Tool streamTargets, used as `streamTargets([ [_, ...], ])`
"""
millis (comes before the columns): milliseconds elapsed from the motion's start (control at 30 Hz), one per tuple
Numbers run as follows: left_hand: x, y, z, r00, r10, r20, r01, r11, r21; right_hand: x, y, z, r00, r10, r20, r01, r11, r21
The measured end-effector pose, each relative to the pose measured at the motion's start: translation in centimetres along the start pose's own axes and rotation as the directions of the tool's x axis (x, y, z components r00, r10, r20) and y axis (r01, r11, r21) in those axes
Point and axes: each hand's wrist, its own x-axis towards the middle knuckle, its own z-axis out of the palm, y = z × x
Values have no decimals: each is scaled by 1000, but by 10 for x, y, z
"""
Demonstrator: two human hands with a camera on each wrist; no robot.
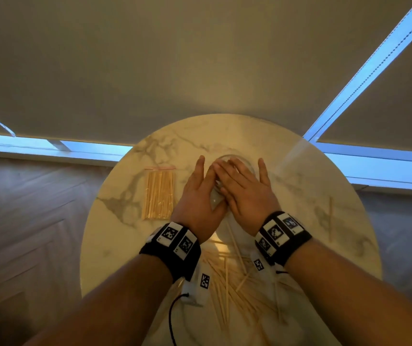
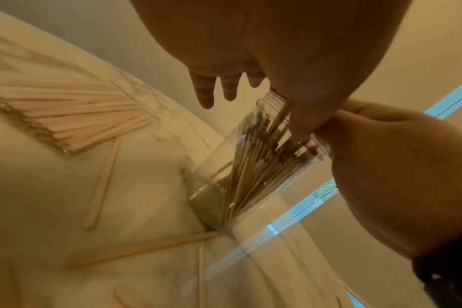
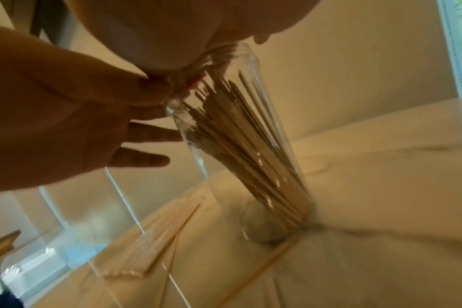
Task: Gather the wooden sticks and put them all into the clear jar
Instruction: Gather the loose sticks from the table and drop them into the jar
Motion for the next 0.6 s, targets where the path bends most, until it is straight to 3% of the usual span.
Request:
streamTargets([
  [67,-8,-3,-2,1000,-10,-13,11,999,42,0,-1,-4,999,41,-6,-40,996,77],
  [133,-22,-11,-5,999,-29,-41,32,996,85,-7,5,-16,986,149,-77,-121,949,290],
  [200,-40,-26,-6,995,-93,-20,95,985,144,-26,25,-24,927,332,-174,-230,870,436],
  [267,-56,-42,-6,973,-213,91,185,950,253,-61,71,-21,813,560,-159,-456,782,424],
  [333,-65,-55,0,908,-364,206,266,883,388,-101,123,-14,628,778,17,-744,594,306],
  [367,-67,-59,4,878,-410,246,273,853,446,-119,145,-7,524,843,123,-845,496,203],
  [400,-67,-61,8,858,-435,273,266,831,488,-136,163,2,454,866,209,-891,446,88],
  [433,-65,-62,12,848,-447,286,257,817,516,-150,175,12,428,865,264,-896,444,-2],
  [500,-61,-63,19,847,-451,281,241,798,553,-170,182,31,456,844,283,-861,498,-97],
  [600,-59,-60,27,852,-463,242,246,764,597,-183,159,46,595,776,211,-779,621,-86],
])
